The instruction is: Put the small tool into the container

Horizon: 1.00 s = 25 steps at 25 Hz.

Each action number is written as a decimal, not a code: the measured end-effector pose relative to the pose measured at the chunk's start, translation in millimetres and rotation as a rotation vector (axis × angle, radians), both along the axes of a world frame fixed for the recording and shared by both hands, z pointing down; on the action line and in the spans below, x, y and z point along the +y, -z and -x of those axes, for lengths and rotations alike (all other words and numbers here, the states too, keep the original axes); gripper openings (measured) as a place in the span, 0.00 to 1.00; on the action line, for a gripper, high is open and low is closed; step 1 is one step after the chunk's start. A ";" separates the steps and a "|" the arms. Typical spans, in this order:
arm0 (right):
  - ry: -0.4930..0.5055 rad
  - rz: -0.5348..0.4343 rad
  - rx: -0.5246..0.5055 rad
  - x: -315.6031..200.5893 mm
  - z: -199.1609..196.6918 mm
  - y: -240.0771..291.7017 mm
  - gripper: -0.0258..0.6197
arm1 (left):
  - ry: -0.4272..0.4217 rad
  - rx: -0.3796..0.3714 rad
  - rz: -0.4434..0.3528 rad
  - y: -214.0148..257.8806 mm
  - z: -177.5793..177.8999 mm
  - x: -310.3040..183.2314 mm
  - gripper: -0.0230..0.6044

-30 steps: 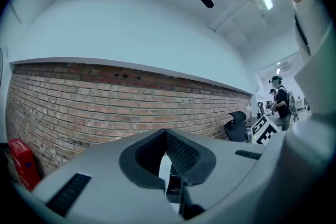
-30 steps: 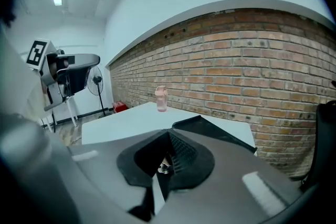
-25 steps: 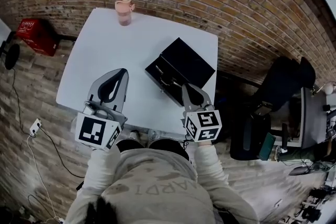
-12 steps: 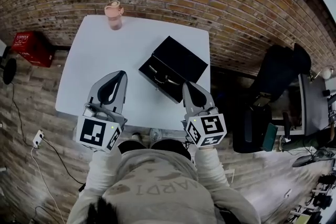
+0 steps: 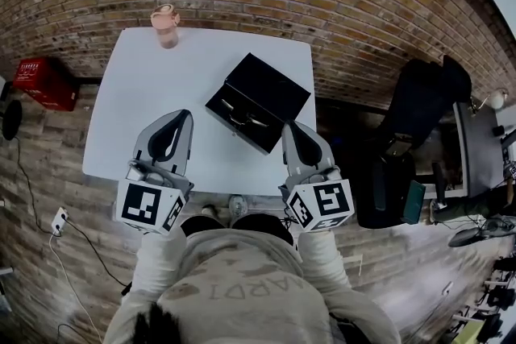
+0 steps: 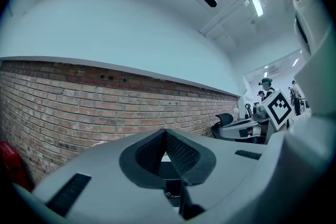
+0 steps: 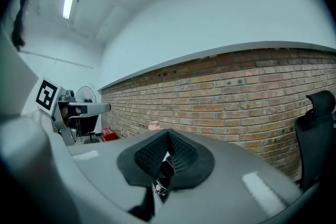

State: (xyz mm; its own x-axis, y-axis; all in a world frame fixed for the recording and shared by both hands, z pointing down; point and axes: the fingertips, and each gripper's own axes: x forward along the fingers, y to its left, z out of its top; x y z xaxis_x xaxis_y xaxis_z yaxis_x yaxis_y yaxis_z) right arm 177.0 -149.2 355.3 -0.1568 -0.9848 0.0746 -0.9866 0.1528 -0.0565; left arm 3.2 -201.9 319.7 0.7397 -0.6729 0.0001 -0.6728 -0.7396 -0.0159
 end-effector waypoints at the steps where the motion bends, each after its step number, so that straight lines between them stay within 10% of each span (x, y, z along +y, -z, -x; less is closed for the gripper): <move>1: -0.004 -0.006 -0.001 1.8 -1.1 2.3 0.06 | -0.001 0.000 -0.001 0.7 -0.5 1.1 0.04; 25: -0.084 -0.098 -0.010 34.4 -19.9 36.1 0.06 | -0.047 0.007 -0.020 8.1 -15.8 15.7 0.04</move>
